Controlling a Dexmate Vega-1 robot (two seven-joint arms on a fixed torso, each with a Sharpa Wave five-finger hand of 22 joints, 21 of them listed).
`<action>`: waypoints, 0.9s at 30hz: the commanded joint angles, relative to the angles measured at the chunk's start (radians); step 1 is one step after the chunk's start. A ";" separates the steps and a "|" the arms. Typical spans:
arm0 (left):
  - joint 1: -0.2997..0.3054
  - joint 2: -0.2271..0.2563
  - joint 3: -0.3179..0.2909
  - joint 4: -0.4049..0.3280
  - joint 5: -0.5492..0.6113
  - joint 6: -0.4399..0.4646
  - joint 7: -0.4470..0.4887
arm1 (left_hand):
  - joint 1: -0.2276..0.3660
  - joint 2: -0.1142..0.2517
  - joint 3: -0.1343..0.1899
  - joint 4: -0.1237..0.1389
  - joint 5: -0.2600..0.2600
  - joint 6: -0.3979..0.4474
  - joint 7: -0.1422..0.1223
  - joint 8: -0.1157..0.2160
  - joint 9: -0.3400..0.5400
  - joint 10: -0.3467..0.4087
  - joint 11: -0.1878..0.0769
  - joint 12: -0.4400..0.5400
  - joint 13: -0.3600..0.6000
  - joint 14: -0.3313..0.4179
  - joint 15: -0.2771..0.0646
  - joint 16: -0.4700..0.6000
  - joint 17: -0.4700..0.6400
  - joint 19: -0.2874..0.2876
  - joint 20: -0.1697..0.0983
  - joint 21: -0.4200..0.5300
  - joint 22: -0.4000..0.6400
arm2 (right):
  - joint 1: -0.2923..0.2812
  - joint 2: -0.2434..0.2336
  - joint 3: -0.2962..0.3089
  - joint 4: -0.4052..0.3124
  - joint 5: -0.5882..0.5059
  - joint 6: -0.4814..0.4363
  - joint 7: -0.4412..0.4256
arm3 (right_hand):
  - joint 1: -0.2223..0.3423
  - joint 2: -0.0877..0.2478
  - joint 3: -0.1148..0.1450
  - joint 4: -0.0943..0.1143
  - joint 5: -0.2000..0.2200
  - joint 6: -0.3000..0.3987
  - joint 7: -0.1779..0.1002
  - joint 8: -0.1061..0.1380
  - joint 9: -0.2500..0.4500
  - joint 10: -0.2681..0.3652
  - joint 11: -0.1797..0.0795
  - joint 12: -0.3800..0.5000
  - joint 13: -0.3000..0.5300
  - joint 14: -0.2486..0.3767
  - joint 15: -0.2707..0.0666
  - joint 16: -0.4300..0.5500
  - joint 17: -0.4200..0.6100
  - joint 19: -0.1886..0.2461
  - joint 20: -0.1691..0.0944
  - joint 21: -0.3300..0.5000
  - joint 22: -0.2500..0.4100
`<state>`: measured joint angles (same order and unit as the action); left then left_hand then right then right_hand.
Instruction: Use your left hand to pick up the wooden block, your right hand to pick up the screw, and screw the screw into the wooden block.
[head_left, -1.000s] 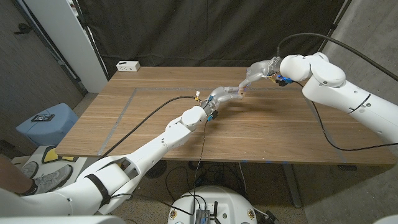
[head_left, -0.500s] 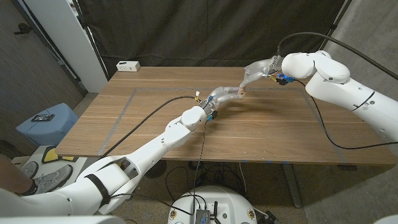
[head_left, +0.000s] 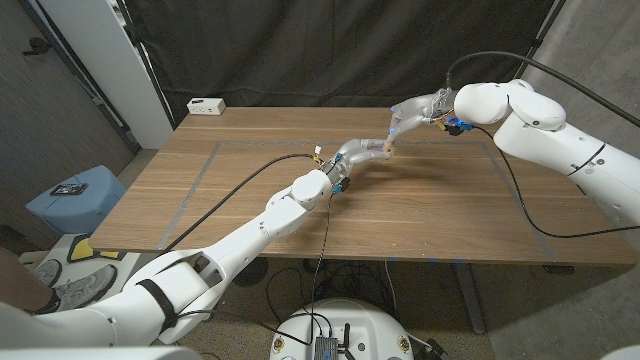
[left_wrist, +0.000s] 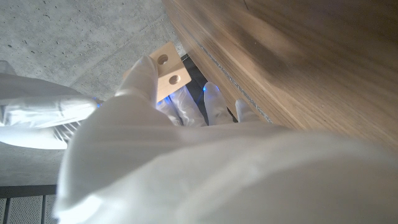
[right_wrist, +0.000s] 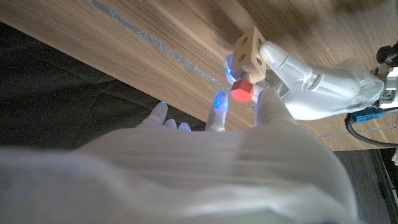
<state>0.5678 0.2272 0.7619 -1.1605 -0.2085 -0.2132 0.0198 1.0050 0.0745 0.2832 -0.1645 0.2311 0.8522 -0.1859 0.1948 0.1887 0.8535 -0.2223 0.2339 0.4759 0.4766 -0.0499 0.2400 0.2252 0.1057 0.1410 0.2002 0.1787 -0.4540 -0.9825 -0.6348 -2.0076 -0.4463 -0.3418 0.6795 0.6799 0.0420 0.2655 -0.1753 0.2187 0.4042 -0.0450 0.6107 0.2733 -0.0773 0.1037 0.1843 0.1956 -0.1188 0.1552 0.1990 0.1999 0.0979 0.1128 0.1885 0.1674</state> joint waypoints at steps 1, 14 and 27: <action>0.001 0.001 0.002 -0.006 0.002 0.006 0.002 | 0.003 0.019 0.018 0.012 0.007 0.008 0.001 0.007 0.004 0.012 0.001 0.007 0.077 0.008 -0.070 -0.001 0.002 0.005 0.006 0.006 0.005 | -0.002 -0.002 -0.002 0.012 0.007 0.015 -0.018 | 0.024 -0.003 0.016 -0.001 0.007 0.025 -0.007 0.009 -0.004 0.000 -0.002 0.009 0.002 -0.004 -0.001 -0.002 -0.001 -0.003 0.000 0.002 0.004; 0.002 -0.002 0.003 -0.006 0.005 0.004 0.006 | 0.004 0.018 0.018 0.012 0.007 0.008 0.001 0.007 0.004 0.012 0.001 0.007 0.076 0.008 -0.071 -0.001 0.003 0.003 0.007 0.006 0.005 | -0.005 -0.003 -0.004 0.010 -0.009 0.008 -0.027 | 0.060 0.004 0.037 -0.003 0.004 0.065 -0.021 0.019 -0.013 0.008 -0.005 0.014 0.001 0.002 -0.005 0.001 -0.002 0.005 -0.003 0.005 0.004; 0.005 0.000 0.004 -0.014 0.008 0.011 0.012 | 0.002 0.018 0.018 0.013 0.007 0.007 0.002 0.007 0.004 0.013 0.001 0.007 0.076 0.009 -0.070 -0.001 0.003 0.004 0.006 0.006 0.005 | -0.011 -0.003 -0.004 0.009 -0.013 0.006 -0.029 | 0.076 0.000 0.045 -0.001 -0.001 0.093 -0.022 0.028 -0.017 0.012 -0.006 0.015 0.001 0.005 -0.007 0.002 -0.004 0.007 -0.005 0.005 0.004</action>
<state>0.5705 0.2264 0.7646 -1.1691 -0.2034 -0.2066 0.0273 1.0050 0.0745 0.2841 -0.1636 0.2344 0.8499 -0.1847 0.1959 0.1889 0.8578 -0.2181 0.2341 0.4759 0.4766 -0.0499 0.2400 0.2252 0.1057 0.1411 0.2002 0.1787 -0.4586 -0.9849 -0.6389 -1.9971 -0.4520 -0.3315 0.6561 0.7428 0.0423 0.3011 -0.1781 0.2186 0.4826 -0.0662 0.6308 0.2552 -0.0733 0.0998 0.1925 0.1956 -0.1145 0.1514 0.1990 0.1951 0.1038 0.1070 0.1885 0.1676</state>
